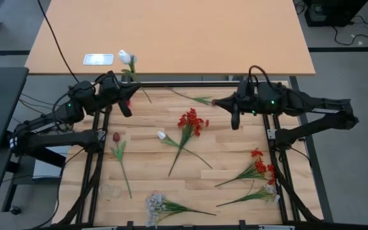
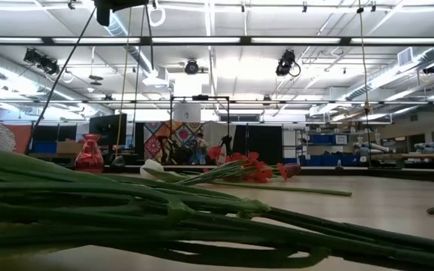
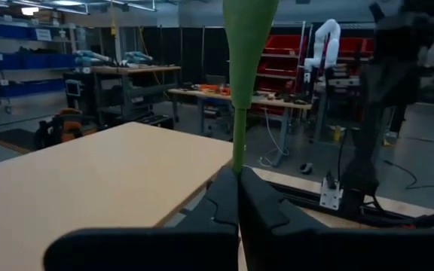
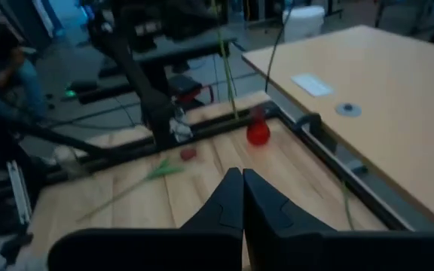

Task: Sort flowers into vase by color
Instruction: Put the top white tulip into the red vase

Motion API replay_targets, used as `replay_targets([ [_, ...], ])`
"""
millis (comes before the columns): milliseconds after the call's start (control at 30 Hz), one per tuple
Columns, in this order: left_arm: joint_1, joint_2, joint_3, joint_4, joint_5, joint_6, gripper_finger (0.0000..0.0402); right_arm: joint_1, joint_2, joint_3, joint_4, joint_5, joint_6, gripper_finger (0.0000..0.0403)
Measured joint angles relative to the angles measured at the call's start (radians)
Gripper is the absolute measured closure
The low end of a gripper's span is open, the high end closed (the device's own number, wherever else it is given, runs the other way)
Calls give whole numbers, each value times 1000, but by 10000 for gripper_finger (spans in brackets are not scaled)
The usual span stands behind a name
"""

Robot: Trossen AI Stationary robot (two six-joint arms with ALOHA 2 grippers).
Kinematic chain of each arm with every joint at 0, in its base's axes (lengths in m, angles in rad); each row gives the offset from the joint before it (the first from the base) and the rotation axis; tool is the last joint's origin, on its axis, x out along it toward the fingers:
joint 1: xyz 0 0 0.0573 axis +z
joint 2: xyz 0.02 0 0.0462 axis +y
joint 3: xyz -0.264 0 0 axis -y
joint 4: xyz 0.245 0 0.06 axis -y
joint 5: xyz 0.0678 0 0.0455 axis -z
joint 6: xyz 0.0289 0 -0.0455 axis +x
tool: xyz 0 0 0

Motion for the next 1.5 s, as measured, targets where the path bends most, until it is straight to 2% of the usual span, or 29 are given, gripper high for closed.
replay_targets([
  [133,0,9,0,-12,-8,-3,401,52,-58,-54,-29,45,-7,398],
  [267,0,14,0,-19,-41,-3,399,76,-113,-119,51,75,-54,394],
  [500,0,15,0,-20,-58,-6,394,77,-138,-139,96,25,-47,357],
  [700,0,-12,0,-55,-95,-35,393,77,-123,-138,125,22,-51,349],
  [800,-1,-43,0,-135,-180,-41,396,77,-112,-138,134,22,-53,350],
  [967,0,-65,-5,-345,-433,-102,397,77,-90,-138,150,22,-53,351],
  [1067,0,-85,-86,-349,-506,-108,398,77,-77,-138,168,22,-53,351],
  [1167,21,-120,-207,-247,-498,-108,398,77,-63,-138,170,22,-53,351],
  [1267,42,-153,-287,-210,-448,-85,398,77,-51,-138,170,22,-53,351],
  [1367,60,-173,-296,-220,-424,-54,399,77,-40,-138,170,22,-53,351],
  [1500,115,-191,-236,-210,-421,63,399,77,-36,-138,171,21,-53,351],
])
